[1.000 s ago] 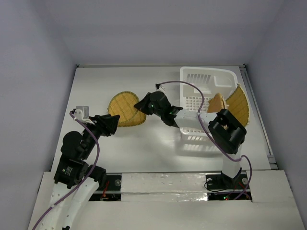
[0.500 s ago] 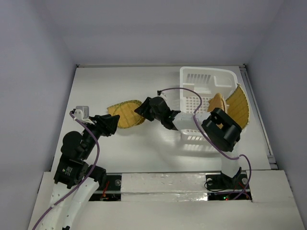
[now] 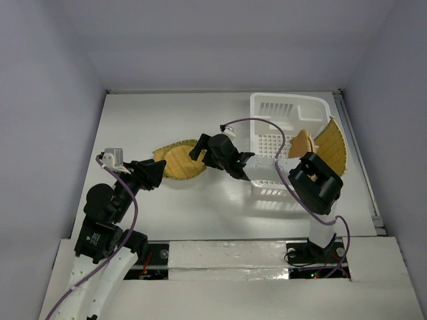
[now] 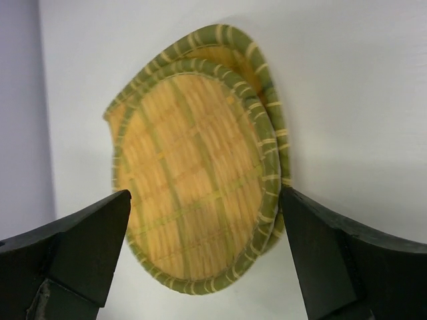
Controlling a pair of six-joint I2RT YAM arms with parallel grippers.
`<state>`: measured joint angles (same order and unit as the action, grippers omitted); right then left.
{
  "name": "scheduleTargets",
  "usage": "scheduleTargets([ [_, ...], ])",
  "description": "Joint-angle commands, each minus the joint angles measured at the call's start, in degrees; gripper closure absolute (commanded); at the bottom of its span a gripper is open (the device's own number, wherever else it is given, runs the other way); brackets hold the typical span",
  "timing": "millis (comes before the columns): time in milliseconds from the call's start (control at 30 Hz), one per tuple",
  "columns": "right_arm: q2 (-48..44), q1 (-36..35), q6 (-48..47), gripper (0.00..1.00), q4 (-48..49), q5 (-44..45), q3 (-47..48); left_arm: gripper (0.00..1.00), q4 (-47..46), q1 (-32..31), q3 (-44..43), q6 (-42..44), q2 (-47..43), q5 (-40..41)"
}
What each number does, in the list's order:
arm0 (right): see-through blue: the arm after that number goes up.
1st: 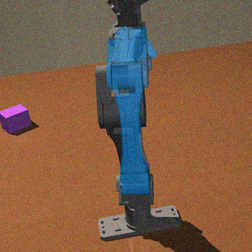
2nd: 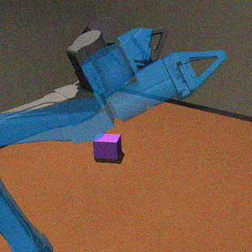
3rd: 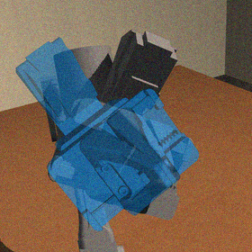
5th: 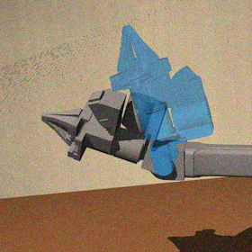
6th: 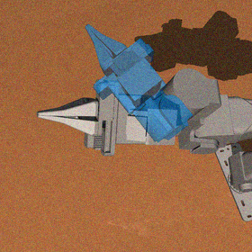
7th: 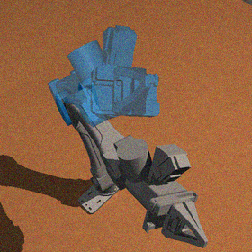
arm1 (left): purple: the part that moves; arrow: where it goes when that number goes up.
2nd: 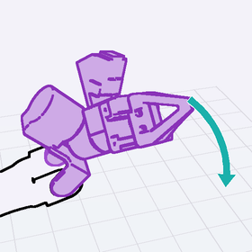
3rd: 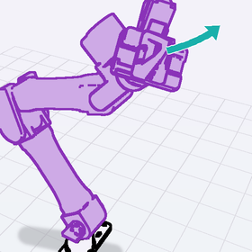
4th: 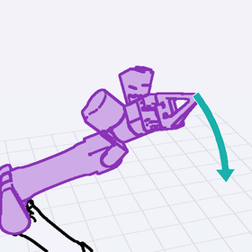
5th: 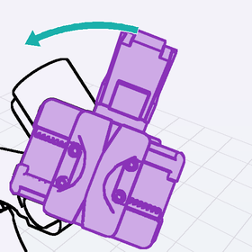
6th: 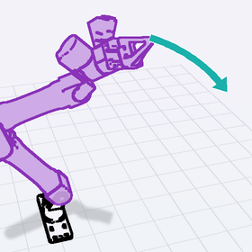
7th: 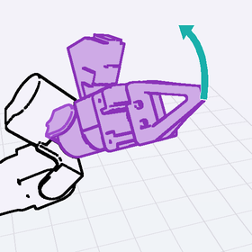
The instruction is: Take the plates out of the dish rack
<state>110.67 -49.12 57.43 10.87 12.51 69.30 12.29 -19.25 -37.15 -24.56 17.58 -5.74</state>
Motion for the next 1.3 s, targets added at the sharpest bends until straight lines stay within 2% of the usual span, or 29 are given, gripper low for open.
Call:
scheduleTargets([
  [0,-4.32,-0.36,-7.23,0.0,-7.61,7.17,1.98,0.54,-2.27,0.35,-0.38,-0.32,-0.8,-0.24],
  [100,-8.0,-0.97,-11.62,0.03,-10.78,8.66,2.59,0.54,-2.19,0.35,-0.38,-0.4,-0.88,-0.15],
  [200,-14.83,-1.59,-15.66,0.19,-16.4,12.88,2.69,0.54,-2.19,0.35,-0.38,-0.4,-0.88,-0.15],
  [300,-23.53,-1.59,-19.27,0.64,-20.44,16.65,1.54,0.54,-2.27,0.35,-0.38,-0.4,-0.8,-0.15],
  [333,-25.75,-1.59,-20.07,0.89,-24.28,18.58,1.37,0.54,-2.27,0.35,-0.38,-0.4,-0.88,-0.06],
  [400,-29.97,-1.59,-21.56,1.0,-29.83,26.04,1.28,0.57,-2.36,0.35,-0.38,-0.4,-0.8,-0.15],
  [467,-35.77,-1.59,-21.66,1.0,-39.84,33.41,1.45,0.61,-2.36,0.35,-0.3,-0.4,-0.97,-0.24],
  [500,-37.7,-1.59,-20.53,1.0,-43.36,35.28,1.8,0.65,-2.45,0.35,-0.3,-0.4,-0.97,-0.24],
  [533,-41.29,-1.59,-19.47,1.0,-50.88,36.87,2.07,0.67,-2.45,0.35,-0.3,-0.4,-1.06,-0.24],
  [600,-44.74,-0.97,-15.97,1.0,-57.86,39.41,2.59,0.73,-2.45,0.35,-0.21,-0.4,-1.06,-0.33],
  [633,-46.32,-0.37,-14.12,0.92,-65.2,40.3,3.03,0.74,-2.54,0.35,-0.21,-0.4,-1.06,-0.33],
  [700,-49.93,-0.36,-7.99,0.77,-72.19,42.15,4.09,0.74,-2.54,0.35,-0.21,-0.4,-1.06,-0.33],
  [733,-50.81,0.25,-6.64,0.57,-77.27,42.07,5.22,0.74,-2.54,0.35,-0.21,-0.4,-1.06,-0.33],
  [767,-52.12,0.26,-5.32,0.48,-79.49,41.37,5.84,0.74,-2.45,0.35,-0.29,-0.4,-0.97,-0.33],
  [833,-53.1,0.78,-1.19,0.34,-85.19,41.54,7.51,0.74,-2.45,0.35,-0.3,-0.32,-0.54,-0.41],
  [867,-53.45,1.57,0.3,0.34,-86.88,41.8,7.78,0.73,-2.36,0.35,-0.38,-0.32,-0.36,-0.5],
  [1000,-56.26,5.7,1.2,0.34,-87.88,40.58,7.09,0.69,-2.19,0.35,-0.47,-0.32,0.26,-0.5],
  [1100,-58.72,10.69,-7.91,0.34,-80.24,36.37,3.05,0.68,-2.27,0.35,-0.47,-0.32,0.08,-0.41],
  [1267,-57.33,15.19,-15.14,0.38,-71.98,32.41,-0.12,0.68,-2.1,0.35,-0.47,-0.4,-0.36,0.2],
])
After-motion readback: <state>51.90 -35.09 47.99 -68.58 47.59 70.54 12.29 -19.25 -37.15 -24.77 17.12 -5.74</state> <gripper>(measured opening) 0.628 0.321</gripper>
